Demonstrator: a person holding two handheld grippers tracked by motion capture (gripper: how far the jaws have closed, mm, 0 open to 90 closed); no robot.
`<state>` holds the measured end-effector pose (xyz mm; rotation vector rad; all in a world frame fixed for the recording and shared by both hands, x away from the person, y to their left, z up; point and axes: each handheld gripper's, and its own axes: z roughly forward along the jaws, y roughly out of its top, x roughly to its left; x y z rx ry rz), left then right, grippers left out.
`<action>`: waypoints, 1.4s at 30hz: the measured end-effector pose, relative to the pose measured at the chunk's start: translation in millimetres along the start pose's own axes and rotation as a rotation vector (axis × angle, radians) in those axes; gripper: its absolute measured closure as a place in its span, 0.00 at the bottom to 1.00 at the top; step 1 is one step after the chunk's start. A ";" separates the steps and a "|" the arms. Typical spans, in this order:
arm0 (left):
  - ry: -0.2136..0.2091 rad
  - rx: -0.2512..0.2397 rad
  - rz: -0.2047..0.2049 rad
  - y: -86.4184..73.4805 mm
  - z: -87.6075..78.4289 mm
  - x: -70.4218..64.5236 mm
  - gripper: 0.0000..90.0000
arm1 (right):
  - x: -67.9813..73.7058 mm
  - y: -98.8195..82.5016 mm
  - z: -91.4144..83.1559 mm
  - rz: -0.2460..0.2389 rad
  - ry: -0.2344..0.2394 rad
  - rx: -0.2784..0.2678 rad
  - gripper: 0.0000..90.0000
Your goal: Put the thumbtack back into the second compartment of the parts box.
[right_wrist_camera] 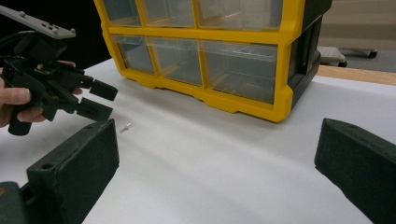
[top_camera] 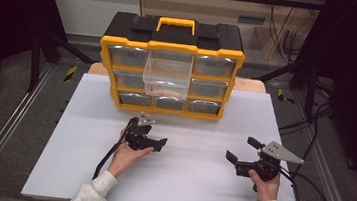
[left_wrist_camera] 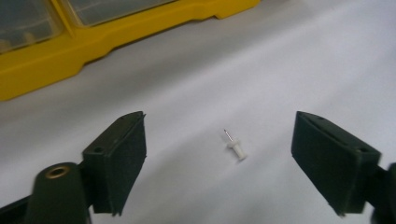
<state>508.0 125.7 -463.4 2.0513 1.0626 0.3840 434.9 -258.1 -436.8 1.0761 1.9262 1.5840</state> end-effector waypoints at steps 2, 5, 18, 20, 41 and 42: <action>0.009 0.014 -0.006 -2.4 4.2 -0.9 0.24 | 0.1 -0.1 0.1 -0.001 0.000 0.001 0.00; 0.021 0.024 -0.008 -5.5 8.2 -1.7 0.33 | 0.2 -0.2 0.4 -0.001 0.000 0.002 0.00; -0.008 0.050 -0.011 -8.7 16.7 -8.3 0.68 | 0.0 0.2 0.2 -0.003 0.000 0.001 0.00; -0.007 0.050 -0.008 -8.9 17.3 -9.2 0.72 | -0.2 0.2 0.2 -0.003 0.001 0.000 0.00; -0.009 0.031 0.053 -6.7 10.7 -10.3 0.95 | -0.2 0.5 -0.1 -0.001 0.003 -0.002 0.00; -0.011 0.025 0.051 -6.0 8.1 -10.6 0.95 | -0.2 0.5 -0.2 -0.002 0.002 -0.003 0.00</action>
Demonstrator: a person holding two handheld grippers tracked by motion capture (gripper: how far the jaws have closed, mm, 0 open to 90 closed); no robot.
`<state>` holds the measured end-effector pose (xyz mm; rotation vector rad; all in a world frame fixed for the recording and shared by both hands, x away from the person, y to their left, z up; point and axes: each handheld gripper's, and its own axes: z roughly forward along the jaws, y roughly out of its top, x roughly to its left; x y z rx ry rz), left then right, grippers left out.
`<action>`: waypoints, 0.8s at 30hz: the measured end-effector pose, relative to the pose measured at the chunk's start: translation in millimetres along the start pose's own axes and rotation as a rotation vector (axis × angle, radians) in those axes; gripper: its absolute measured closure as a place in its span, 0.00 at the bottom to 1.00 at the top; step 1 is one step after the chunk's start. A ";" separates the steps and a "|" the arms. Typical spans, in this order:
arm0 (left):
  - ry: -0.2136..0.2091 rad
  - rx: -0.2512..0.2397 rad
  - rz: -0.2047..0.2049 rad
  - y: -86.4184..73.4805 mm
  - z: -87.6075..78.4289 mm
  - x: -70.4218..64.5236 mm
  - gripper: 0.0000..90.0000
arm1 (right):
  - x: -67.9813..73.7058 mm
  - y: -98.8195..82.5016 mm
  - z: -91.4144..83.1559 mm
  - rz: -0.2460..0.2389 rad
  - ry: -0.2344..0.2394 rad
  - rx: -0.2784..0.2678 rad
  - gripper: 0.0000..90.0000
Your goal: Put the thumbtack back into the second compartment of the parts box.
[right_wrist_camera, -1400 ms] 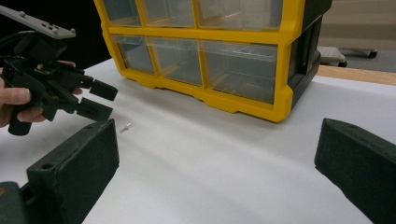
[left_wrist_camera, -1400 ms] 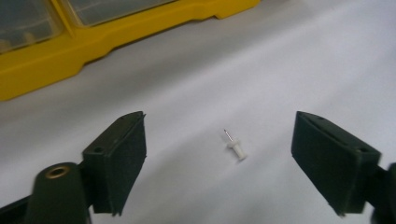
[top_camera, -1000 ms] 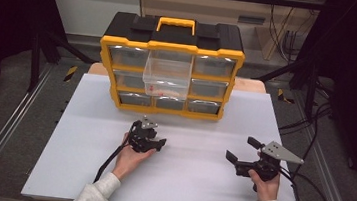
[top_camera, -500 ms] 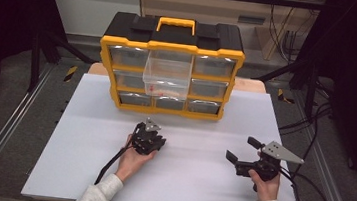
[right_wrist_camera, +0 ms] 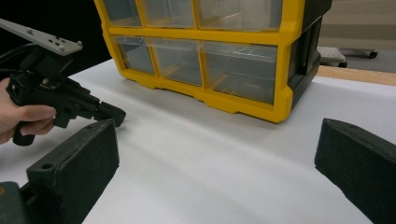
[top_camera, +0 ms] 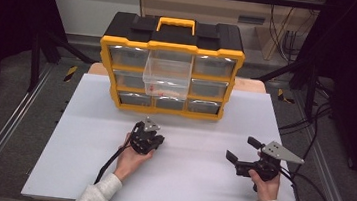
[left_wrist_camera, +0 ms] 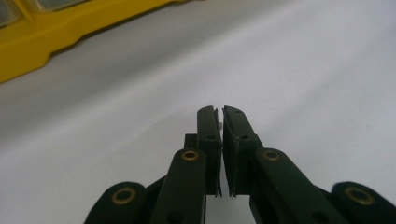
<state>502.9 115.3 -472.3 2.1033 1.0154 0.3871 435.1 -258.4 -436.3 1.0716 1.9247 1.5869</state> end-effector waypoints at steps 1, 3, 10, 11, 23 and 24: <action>-0.001 -0.008 0.001 0.6 -2.7 0.1 0.95 | -0.1 0.1 -0.1 0.000 -0.001 -0.001 0.00; -0.006 -0.017 -0.001 2.0 -8.8 0.5 0.95 | -0.2 0.2 -0.1 0.000 -0.002 -0.001 0.00; -0.019 -0.049 -0.006 5.4 -32.2 2.7 0.95 | 0.4 0.2 0.3 0.000 0.001 0.002 0.00; -0.022 -0.053 -0.006 5.5 -35.5 2.9 0.95 | 0.5 0.1 0.4 -0.001 0.000 0.003 0.00; -0.031 -0.096 -0.004 10.0 -79.2 7.5 0.95 | 0.8 0.0 0.3 0.000 0.000 0.001 0.00; -0.028 -0.102 -0.006 10.8 -83.1 8.2 0.95 | 0.8 0.0 0.4 -0.001 0.001 0.002 0.00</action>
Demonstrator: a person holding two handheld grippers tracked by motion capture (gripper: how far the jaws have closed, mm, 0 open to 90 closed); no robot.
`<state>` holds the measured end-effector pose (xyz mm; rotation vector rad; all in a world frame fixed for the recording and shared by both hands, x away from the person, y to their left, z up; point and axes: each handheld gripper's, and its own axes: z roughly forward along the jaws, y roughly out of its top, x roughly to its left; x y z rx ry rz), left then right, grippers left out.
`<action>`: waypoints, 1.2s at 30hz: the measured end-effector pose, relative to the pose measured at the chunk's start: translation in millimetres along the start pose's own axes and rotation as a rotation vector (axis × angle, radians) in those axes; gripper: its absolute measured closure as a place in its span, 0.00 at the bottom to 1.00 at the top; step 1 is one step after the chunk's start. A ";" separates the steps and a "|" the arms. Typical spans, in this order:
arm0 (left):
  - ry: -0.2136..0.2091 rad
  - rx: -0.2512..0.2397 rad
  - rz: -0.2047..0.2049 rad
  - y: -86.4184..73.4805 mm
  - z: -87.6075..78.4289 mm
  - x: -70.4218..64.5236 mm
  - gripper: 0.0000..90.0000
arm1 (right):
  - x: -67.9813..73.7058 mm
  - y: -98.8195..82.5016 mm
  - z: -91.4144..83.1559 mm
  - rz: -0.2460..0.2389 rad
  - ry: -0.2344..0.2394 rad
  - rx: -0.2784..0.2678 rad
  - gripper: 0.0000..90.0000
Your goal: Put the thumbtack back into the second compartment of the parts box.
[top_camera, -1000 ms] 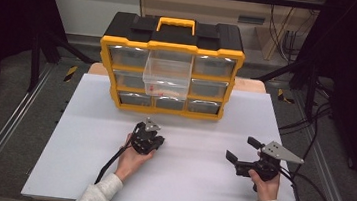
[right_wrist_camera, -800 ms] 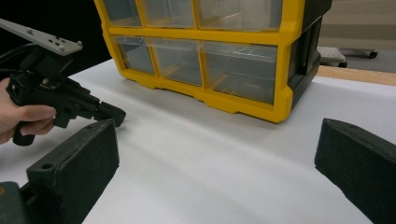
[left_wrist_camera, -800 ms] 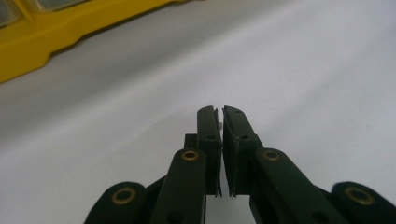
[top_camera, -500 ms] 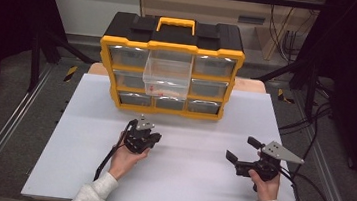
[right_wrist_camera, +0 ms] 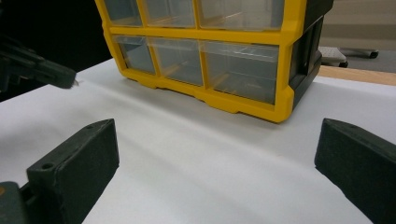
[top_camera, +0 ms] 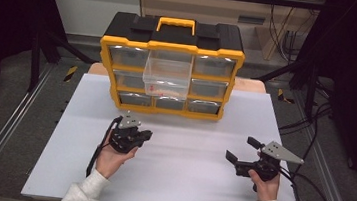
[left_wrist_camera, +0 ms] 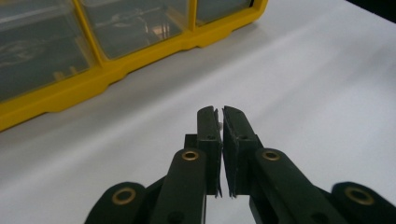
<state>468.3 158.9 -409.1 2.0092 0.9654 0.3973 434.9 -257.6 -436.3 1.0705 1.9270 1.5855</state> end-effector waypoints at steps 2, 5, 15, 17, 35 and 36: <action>0.001 -0.012 -0.004 2.4 -7.3 1.6 0.95 | 0.0 0.0 0.0 0.000 -0.001 0.000 0.00; 0.004 -0.027 -0.015 7.2 -16.9 4.0 0.95 | -0.1 0.0 0.2 0.000 -0.001 0.002 0.00; 0.029 -0.058 -0.013 25.7 -47.8 7.7 0.95 | 0.2 -0.1 0.6 0.000 0.000 0.002 0.00; 0.019 -0.074 -0.018 28.9 -52.3 9.0 0.95 | 0.2 -0.2 0.7 0.000 -0.002 0.004 0.00; 0.043 -0.191 -0.003 75.7 -108.7 12.6 0.95 | 0.2 -0.2 0.5 0.000 0.001 0.003 0.00; 0.043 -0.197 -0.002 79.3 -111.5 12.3 0.95 | 0.2 -0.2 0.6 0.000 0.000 0.002 0.00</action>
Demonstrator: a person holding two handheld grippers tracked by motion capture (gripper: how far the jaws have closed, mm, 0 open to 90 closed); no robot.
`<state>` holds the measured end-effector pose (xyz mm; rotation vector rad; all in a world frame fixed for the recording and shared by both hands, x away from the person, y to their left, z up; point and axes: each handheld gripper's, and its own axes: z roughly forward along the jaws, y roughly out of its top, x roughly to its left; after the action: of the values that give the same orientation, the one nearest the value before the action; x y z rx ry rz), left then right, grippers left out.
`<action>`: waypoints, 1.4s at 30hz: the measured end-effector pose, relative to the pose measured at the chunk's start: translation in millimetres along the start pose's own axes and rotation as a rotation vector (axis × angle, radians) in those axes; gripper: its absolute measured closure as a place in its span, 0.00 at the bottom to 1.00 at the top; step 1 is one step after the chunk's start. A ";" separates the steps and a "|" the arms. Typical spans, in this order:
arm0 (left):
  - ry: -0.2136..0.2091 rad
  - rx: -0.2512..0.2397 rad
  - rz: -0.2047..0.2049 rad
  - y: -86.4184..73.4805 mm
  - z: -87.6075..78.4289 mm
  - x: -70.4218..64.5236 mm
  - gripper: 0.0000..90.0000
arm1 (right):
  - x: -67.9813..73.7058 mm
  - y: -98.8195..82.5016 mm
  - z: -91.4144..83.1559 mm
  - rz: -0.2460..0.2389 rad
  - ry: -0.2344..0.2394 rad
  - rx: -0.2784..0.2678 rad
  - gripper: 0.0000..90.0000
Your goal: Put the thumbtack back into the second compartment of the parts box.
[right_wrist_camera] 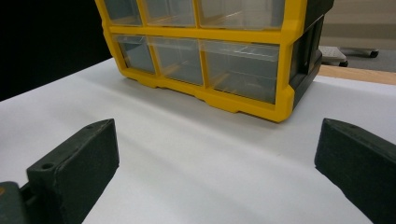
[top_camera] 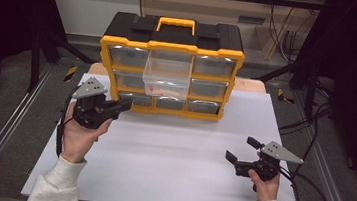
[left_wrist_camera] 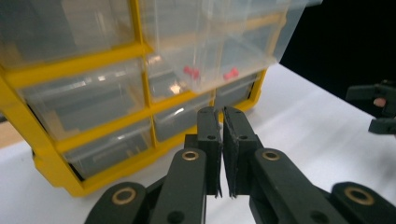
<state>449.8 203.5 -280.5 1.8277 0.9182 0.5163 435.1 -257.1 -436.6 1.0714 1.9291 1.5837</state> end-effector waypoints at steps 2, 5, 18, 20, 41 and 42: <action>-0.003 -0.010 0.003 8.5 -3.3 -0.8 0.95 | 0.1 0.0 0.1 0.001 0.000 0.001 0.00; -0.003 -0.032 0.006 21.5 -7.7 -1.8 0.95 | 0.1 0.0 0.1 0.001 0.000 0.001 0.00; 0.005 -0.077 0.034 68.3 -2.3 -13.6 0.95 | -0.1 0.2 -0.4 0.001 -0.001 0.002 0.00; 0.003 -0.079 0.037 74.6 1.4 -14.7 0.95 | 0.1 0.0 0.0 0.000 0.000 0.002 0.00; 0.023 0.031 0.072 94.6 71.5 -14.8 0.94 | -0.6 0.7 -1.1 0.003 0.003 -0.005 0.00; 0.026 0.037 0.075 93.8 73.6 -14.6 0.94 | -0.5 0.6 -1.0 0.001 0.003 -0.005 0.00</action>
<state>525.6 128.0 -226.0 1.8985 0.8842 0.5749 434.9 -258.1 -435.9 1.0687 1.9257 1.5911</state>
